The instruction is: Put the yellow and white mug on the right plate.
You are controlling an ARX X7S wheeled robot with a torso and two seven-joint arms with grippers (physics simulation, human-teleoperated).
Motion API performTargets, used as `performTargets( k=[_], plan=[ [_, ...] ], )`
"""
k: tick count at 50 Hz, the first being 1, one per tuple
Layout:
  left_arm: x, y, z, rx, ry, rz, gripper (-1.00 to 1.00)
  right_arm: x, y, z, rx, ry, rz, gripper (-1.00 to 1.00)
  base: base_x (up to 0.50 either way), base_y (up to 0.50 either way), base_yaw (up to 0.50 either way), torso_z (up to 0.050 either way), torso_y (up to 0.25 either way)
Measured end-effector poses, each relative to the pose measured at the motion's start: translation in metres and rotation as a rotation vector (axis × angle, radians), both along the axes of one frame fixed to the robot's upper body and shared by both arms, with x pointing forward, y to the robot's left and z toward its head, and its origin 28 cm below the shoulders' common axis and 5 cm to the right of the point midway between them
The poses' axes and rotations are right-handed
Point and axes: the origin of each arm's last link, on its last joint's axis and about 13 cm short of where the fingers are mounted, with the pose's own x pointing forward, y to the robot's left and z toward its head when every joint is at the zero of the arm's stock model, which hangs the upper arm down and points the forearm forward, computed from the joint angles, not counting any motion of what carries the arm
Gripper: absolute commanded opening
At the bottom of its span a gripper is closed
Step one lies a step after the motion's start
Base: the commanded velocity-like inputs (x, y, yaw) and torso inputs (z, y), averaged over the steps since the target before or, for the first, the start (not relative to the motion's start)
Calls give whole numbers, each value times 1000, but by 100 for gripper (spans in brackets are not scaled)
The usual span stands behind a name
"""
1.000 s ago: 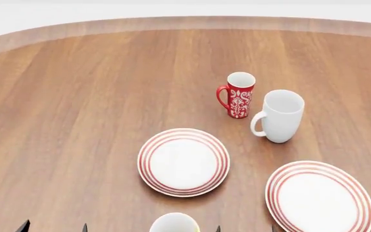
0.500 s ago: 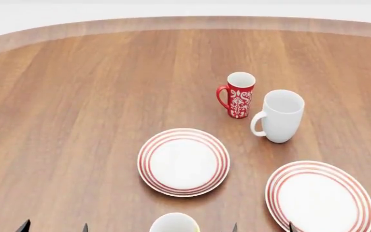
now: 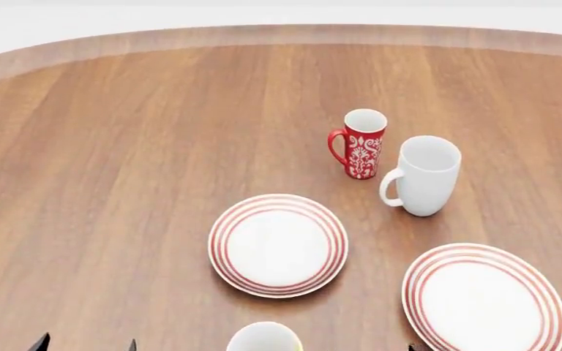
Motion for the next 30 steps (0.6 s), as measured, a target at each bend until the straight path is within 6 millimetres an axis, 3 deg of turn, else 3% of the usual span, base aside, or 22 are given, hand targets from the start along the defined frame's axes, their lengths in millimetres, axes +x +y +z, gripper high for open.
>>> performTargets(
  k=[17, 30],
  plan=[
    [0, 0, -1, -2, 5, -4, 100, 1, -27, -3, -22, 113, 176, 100, 0, 0, 0, 0, 0],
    [1, 0, -2, -1, 7, -6, 100, 1, -34, -6, -43, 152, 224, 100, 0, 0, 0, 0, 0]
  ],
)
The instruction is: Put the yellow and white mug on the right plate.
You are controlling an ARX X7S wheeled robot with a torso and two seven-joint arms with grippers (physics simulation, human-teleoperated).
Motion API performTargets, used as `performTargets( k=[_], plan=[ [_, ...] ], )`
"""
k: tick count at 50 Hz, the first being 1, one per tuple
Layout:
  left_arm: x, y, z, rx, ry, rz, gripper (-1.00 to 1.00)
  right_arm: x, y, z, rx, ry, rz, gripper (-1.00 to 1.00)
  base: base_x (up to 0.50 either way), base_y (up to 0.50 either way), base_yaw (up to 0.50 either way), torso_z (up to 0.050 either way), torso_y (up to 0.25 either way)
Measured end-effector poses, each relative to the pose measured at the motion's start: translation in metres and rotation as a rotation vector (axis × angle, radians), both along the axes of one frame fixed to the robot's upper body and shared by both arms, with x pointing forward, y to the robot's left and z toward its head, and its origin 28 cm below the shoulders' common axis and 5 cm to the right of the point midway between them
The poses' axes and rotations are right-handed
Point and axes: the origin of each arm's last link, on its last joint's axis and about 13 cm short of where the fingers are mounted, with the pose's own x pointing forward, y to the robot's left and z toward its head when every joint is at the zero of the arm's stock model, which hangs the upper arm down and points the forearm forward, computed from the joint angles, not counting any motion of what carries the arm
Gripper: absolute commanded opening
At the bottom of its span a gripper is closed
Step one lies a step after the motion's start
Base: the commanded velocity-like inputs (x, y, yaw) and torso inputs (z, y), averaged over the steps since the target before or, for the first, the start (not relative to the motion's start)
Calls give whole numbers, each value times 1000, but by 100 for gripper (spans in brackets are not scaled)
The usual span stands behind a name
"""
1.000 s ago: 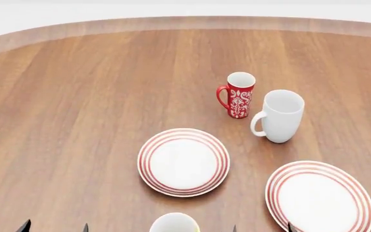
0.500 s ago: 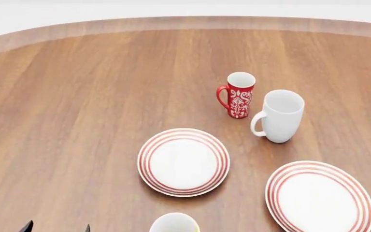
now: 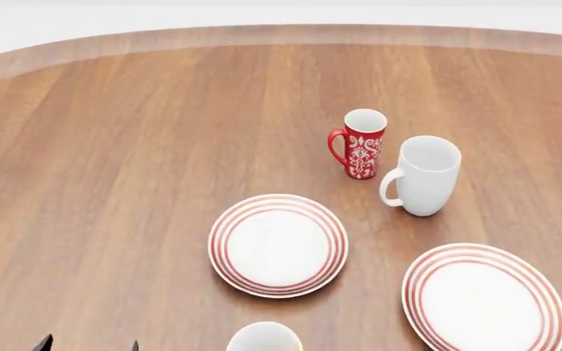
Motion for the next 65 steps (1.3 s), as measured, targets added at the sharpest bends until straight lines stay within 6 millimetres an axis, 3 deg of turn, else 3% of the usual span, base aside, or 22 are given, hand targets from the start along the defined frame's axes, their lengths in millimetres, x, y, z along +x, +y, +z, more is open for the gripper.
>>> performTargets(
  k=[31, 65],
  plan=[
    [-1, 0, 1, -1, -7, 1, 100, 16, 18, -13, -142, 24, 97, 100, 0, 0, 0, 0, 0],
    [0, 0, -1, -2, -2, 0, 100, 45, 29, -21, -106, 52, 145, 100, 0, 0, 0, 0, 0]
  ],
)
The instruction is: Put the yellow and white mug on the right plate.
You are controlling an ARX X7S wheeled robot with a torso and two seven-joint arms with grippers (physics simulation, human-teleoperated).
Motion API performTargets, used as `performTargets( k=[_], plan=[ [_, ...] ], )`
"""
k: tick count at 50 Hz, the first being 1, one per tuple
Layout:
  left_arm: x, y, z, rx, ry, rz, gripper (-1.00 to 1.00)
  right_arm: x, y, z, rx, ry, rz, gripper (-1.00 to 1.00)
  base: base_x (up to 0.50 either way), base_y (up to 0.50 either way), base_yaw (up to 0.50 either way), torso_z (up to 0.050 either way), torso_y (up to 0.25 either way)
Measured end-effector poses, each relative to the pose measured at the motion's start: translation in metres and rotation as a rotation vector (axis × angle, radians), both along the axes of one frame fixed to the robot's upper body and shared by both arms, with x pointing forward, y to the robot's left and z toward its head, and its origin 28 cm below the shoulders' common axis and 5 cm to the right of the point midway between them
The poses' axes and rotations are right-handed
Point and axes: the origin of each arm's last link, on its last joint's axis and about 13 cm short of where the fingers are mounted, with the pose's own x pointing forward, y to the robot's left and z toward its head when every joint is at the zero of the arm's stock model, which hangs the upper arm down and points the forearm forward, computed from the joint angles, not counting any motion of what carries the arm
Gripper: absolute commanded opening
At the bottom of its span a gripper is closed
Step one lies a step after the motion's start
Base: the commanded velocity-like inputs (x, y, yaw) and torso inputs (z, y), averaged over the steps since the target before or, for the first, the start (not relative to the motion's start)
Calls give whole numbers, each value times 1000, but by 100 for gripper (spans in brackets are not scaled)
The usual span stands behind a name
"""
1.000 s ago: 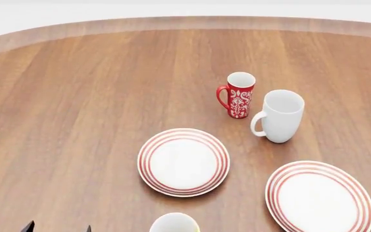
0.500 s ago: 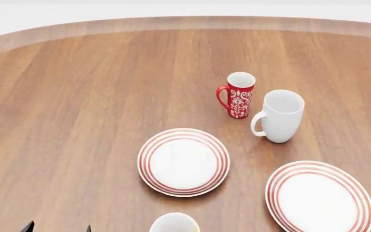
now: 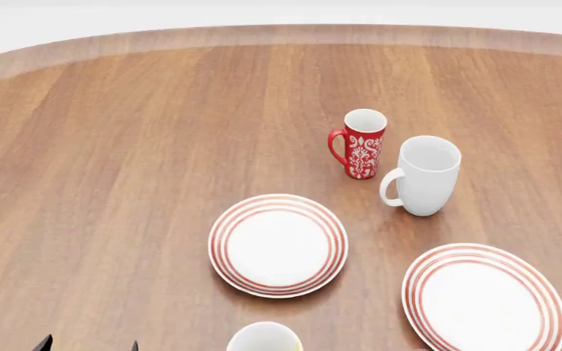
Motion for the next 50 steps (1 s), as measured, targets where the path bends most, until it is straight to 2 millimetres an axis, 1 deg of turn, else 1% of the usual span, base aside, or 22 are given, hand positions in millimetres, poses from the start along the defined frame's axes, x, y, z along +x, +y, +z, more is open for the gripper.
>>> performTargets(
  k=[20, 21, 33, 50],
  plan=[
    [0, 0, -1, 0, 5, -4, 100, 4, 6, -19, 4, 48, 20, 100, 0, 0, 0, 0, 0],
    [0, 0, -1, 0, 5, -4, 100, 4, 6, -20, 4, 49, 22, -100, 0, 0, 0, 0, 0],
    [0, 0, -2, 0, 7, -5, 100, 9, 3, -21, 17, 43, -5, -100, 0, 0, 0, 0, 0],
    [0, -1, -3, -1, 12, -8, 100, 7, 3, -23, 27, 47, -27, -100, 0, 0, 0, 0, 0]
  ],
)
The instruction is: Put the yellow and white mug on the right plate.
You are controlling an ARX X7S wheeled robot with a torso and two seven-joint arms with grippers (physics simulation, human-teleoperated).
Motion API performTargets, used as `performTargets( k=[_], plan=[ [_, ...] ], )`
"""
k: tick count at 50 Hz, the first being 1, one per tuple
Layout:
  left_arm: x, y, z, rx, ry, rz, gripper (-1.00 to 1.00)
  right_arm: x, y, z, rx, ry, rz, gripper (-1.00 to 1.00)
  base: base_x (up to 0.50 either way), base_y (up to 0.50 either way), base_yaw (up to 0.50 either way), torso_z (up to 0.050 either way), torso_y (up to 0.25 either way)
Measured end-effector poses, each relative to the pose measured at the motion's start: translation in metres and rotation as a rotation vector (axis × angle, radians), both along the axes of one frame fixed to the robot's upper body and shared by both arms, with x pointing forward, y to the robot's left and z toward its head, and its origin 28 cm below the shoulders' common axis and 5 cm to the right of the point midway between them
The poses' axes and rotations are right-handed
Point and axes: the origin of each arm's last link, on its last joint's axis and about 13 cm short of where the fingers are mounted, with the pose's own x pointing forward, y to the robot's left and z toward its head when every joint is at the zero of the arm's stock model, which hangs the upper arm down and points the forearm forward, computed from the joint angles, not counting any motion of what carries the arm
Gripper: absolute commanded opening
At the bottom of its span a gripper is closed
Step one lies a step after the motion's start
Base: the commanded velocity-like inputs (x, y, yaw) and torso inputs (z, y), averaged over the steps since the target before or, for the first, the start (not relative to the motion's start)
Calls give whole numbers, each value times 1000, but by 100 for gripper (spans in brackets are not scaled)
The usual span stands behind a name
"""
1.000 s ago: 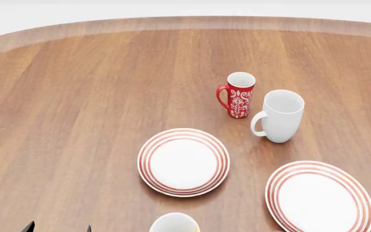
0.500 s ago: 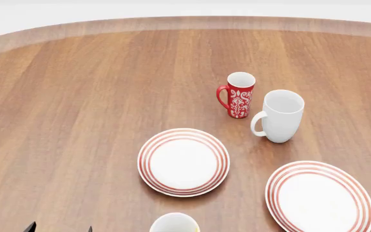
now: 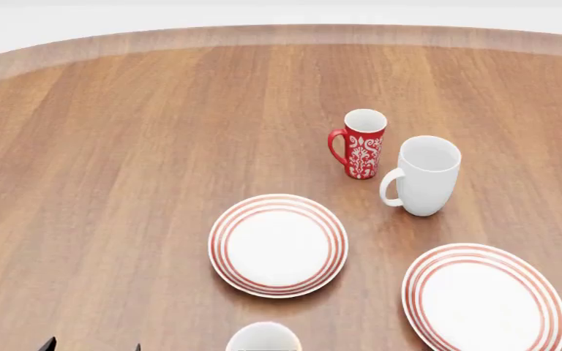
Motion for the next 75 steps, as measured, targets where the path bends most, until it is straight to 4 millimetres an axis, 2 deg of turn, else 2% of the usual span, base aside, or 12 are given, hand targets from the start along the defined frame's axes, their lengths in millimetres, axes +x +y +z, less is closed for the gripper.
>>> performTargets(
  k=[7, 16, 29, 56, 75],
  plan=[
    [0, 0, 0, 0, 0, 2, 100, 1, -1, 8, -15, -27, -8, -100, 0, 0, 0, 0, 0],
    [0, 0, 0, -2, -1, 0, 100, 4, -10, 31, -26, -96, -58, -100, 0, 0, 0, 0, 0],
    [0, 0, 0, -3, -1, -1, 100, -5, -28, 53, 5, -173, -194, -100, 0, 0, 0, 0, 0],
    [0, -1, -1, -5, 2, -7, 100, -11, -55, 78, 106, -207, -703, -100, 0, 0, 0, 0, 1],
    [-1, -2, -1, -6, 4, -12, 100, -1, -62, 82, 88, -195, -912, -100, 0, 0, 0, 0, 0]
  ],
)
